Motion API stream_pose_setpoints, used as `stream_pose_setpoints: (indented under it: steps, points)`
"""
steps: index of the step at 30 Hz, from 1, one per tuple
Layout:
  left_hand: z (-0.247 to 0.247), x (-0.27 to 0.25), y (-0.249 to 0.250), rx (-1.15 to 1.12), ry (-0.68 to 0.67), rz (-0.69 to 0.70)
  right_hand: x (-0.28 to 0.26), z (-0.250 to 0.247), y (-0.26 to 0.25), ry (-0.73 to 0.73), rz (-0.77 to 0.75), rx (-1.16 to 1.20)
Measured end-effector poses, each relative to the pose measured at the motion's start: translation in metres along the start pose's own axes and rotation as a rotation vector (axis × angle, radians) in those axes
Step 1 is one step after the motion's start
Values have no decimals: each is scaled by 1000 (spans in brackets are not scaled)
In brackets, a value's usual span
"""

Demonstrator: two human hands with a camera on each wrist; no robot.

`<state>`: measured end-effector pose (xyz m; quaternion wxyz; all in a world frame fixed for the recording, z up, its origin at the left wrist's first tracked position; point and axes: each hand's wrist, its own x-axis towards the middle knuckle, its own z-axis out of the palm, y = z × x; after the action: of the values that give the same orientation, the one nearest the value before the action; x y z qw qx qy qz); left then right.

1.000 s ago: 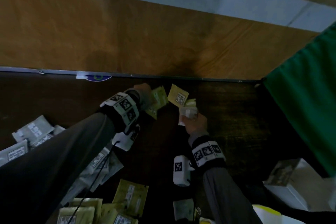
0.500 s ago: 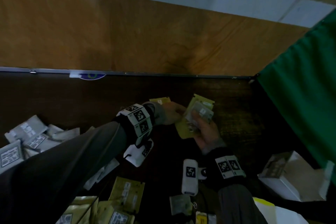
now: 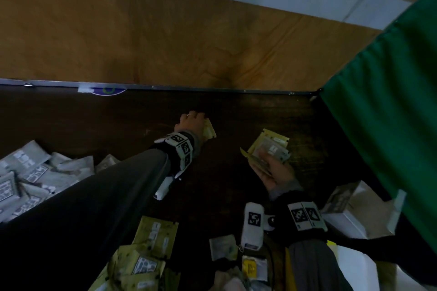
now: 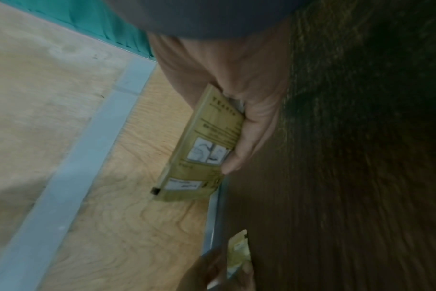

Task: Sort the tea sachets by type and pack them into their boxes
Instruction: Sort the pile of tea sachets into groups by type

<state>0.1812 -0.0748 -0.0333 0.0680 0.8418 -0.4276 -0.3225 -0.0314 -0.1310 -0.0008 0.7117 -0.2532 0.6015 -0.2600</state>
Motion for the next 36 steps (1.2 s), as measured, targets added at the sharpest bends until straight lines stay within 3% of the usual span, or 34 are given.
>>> stream_pose_setpoints:
  steps: [4,9,10,13,16,18,22,25,28,30,33,36]
  points:
    - [-11,-18,-9,-123,-87,-137,-20,1,3,-64,26,52]
    - [-20,-65,-1,-285,-110,-84,-53,11,10,-165,-40,-50]
    - [-19,-78,4,-426,-112,-83,-60,13,12,-161,-69,-57]
    - [-16,-126,17,-1126,-164,-161,-84,22,25,-125,-187,-65]
    - [-11,-168,18,-1388,-215,-212,-108,31,51,-88,-302,-150]
    - [-6,-194,7,-1416,-246,-156,-126,35,73,-118,-313,-213]
    - [-6,-233,-46,-1244,-299,78,-158,39,100,-234,-236,-221]
    - [-7,-248,-92,-1214,-213,26,-172,40,112,-230,-234,-223]
    - [-1,-265,-104,-1262,-10,-99,-189,36,130,-399,-132,-369]
    - [3,-279,-102,-1462,-49,-164,-199,37,144,-447,-100,-529]
    - [13,-289,-106,-1549,-187,-145,-201,45,159,-318,-312,-674]
    - [25,-292,-114,-1505,-155,-61,-203,43,165,-298,-405,-674]
